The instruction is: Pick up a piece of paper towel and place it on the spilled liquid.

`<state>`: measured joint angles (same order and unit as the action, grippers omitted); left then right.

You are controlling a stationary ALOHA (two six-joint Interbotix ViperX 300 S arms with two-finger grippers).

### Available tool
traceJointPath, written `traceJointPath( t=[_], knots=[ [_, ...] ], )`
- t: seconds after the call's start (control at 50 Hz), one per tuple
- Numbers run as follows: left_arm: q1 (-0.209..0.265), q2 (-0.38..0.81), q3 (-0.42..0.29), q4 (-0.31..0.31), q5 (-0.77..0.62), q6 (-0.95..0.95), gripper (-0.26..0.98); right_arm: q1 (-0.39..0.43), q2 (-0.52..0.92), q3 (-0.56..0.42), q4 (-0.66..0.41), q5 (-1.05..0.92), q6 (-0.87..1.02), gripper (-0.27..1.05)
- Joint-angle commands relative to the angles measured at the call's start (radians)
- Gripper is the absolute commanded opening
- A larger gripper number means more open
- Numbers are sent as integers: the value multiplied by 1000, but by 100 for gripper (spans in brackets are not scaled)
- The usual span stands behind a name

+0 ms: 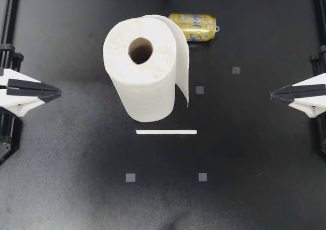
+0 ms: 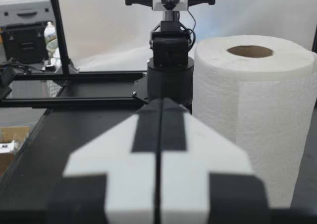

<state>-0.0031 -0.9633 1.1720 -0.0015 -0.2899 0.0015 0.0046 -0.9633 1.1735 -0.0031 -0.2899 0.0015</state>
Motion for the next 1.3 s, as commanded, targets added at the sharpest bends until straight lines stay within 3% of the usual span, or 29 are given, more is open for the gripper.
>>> traceJointPath(
  t=[0.0,0.28,0.46,0.62,0.76,0.88,0.96,1.1,1.28],
  knots=[
    [-11,18,-23,-2,-15,8,18,-3,14,-17,2,-6,3,7],
    [2,94,-91,-3,-14,12,13,-15,150,-121,-3,117,-3,6],
    [71,164,-150,-5,-8,23,13,-66,199,-236,-35,397,-17,6],
    [135,258,-204,-3,-5,26,13,-75,250,-383,-166,676,-8,6],
    [155,333,-244,-5,-5,28,13,-60,301,-476,-295,853,41,6],
    [175,370,-278,-5,34,34,13,17,348,-512,-505,979,176,6],
    [187,380,-296,-5,89,35,13,103,377,-526,-704,1091,359,6],
    [202,382,-313,-3,138,51,13,299,407,-515,-1071,1301,775,6],
    [227,380,-318,-5,198,60,13,468,453,-439,-1399,1374,1250,6]
  ],
)
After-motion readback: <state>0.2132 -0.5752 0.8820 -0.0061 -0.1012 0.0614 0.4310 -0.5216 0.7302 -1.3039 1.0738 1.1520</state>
